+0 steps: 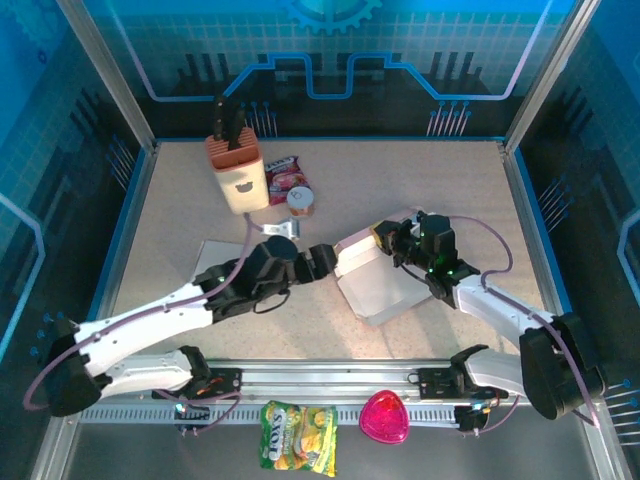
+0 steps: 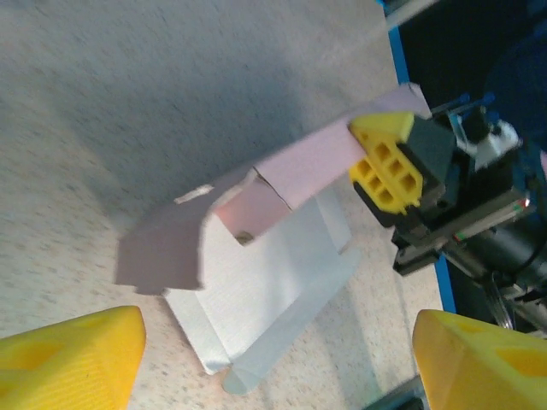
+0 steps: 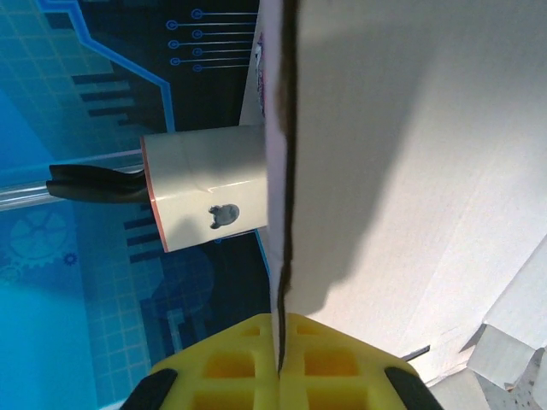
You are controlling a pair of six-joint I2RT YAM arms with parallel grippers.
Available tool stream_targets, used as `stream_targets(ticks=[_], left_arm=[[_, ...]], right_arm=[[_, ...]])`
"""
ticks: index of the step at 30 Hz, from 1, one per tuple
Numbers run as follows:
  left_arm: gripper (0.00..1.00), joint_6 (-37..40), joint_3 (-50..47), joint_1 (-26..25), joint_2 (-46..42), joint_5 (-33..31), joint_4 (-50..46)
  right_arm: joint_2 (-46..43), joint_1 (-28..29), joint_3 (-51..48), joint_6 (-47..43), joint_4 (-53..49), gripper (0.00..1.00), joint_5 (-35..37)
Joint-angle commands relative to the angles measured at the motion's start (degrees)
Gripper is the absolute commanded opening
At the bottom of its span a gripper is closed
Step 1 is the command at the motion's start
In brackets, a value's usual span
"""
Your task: Fold the paper box
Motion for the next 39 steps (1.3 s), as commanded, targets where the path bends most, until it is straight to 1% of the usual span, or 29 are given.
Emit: stream_targets(ticks=[1, 4, 6, 7, 8, 11, 17, 19, 24, 26, 29, 32, 35, 37, 39], left_arm=[[0.71, 5.11, -5.15, 4.33, -3.13, -1.65, -6.12], [0.57, 10.35, -9.34, 8.81, -4.49, 2.05, -1.75], [0.45, 13.59, -10.90, 10.82, -3.70, 3.14, 0.47], [0.41, 15.10, -11.60, 11.60, -2.93, 3.52, 1.64], [0.39, 16.71, -12.36, 12.29, -2.01, 4.40, 3.32], [0.38, 20.90, -14.16, 13.44, 1.07, 6.22, 9.05], [0.41, 27.98, -16.15, 13.92, 8.33, 6.14, 19.61], [0.41, 29.79, -16.54, 13.94, 10.99, 6.06, 22.89], [0.33, 33.55, -14.72, 13.96, 17.57, 6.56, 26.74], [0.35, 35.29, -14.52, 13.91, 19.78, 7.79, 29.20], [0.41, 38.48, -15.71, 13.85, 21.22, 11.23, 34.07], [0.45, 41.14, -17.77, 12.94, 20.67, 12.15, 38.28], [0.46, 43.18, -19.26, 12.73, 20.38, 12.69, 41.48], [0.45, 44.46, -19.91, 12.68, 20.82, 14.13, 43.81], [0.45, 45.64, -19.76, 12.17, 21.63, 14.93, 44.61]], right_arm=[[2.74, 0.83, -2.02, -1.60, 6.93, 0.00, 1.48], [5.57, 0.90, -3.09, -2.14, 11.21, 0.00, 0.90], [7.67, 0.92, -4.08, -2.54, 15.56, 0.00, 0.59], [8.82, 0.80, -4.64, -2.75, 18.25, 0.00, 0.31], [9.90, 0.83, -4.97, -2.87, 20.35, 0.00, -0.11], [12.59, 0.65, -6.00, -2.77, 24.94, 0.00, -1.09], [15.70, 0.10, -7.50, -1.67, 30.28, 0.00, -2.22], [16.04, -0.05, -7.57, -1.37, 30.80, 0.00, -2.60], [15.24, -0.31, -7.18, -1.10, 29.65, 0.00, -3.23], [14.71, -0.31, -7.02, -1.18, 28.87, 0.00, -3.34], [14.05, -0.48, -6.58, -1.18, 27.72, 0.00, -3.74], [13.56, -0.75, -6.15, -1.36, 26.72, 0.00, -4.01], [13.45, -0.75, -6.05, -1.36, 26.28, 0.00, -4.20], [13.45, -0.75, -6.05, -1.27, 26.21, 0.00, -4.30], [13.36, -0.77, -5.95, -1.18, 26.10, 0.00, -4.22]])
